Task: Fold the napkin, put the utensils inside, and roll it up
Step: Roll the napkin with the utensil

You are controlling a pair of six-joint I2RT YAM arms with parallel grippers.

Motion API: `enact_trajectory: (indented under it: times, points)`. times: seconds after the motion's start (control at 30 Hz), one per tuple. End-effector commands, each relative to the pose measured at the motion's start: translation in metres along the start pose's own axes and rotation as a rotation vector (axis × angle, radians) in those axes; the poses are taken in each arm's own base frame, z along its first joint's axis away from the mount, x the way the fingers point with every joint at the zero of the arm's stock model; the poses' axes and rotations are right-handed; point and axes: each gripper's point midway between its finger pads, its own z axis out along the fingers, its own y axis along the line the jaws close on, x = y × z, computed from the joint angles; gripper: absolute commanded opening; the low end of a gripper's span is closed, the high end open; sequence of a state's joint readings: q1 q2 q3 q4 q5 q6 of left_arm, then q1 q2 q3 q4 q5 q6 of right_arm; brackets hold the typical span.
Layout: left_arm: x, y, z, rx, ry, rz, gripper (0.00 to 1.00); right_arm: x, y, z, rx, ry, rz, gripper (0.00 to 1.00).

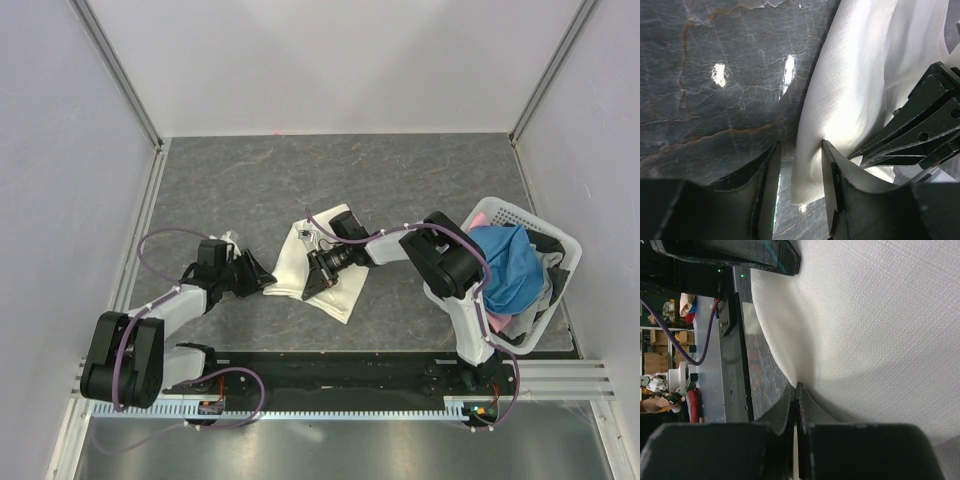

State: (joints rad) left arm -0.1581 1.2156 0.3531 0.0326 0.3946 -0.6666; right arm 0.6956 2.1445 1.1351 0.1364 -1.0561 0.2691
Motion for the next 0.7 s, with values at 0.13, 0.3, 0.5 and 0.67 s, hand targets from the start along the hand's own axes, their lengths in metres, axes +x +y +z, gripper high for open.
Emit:
enact_trajectory:
  times: [0.13, 0.3, 0.5, 0.67]
  points:
    - [0.002, -0.02, 0.008, 0.109, 0.056, -0.047, 0.06, -0.008, -0.013, -0.004, 0.086, -0.022, -0.057, 0.0]
    - [-0.002, -0.026, 0.006, 0.092, 0.092, -0.079, 0.02, -0.026, 0.001, -0.015, 0.232, -0.053, -0.177, 0.28]
    - [0.004, -0.03, 0.005, 0.098, 0.18, -0.148, 0.02, -0.042, 0.026, -0.012, 0.513, -0.095, -0.452, 0.63]
    - [0.001, -0.03, 0.003, 0.112, 0.202, -0.164, 0.02, -0.046, 0.035, -0.003, 0.729, -0.129, -0.646, 0.78]
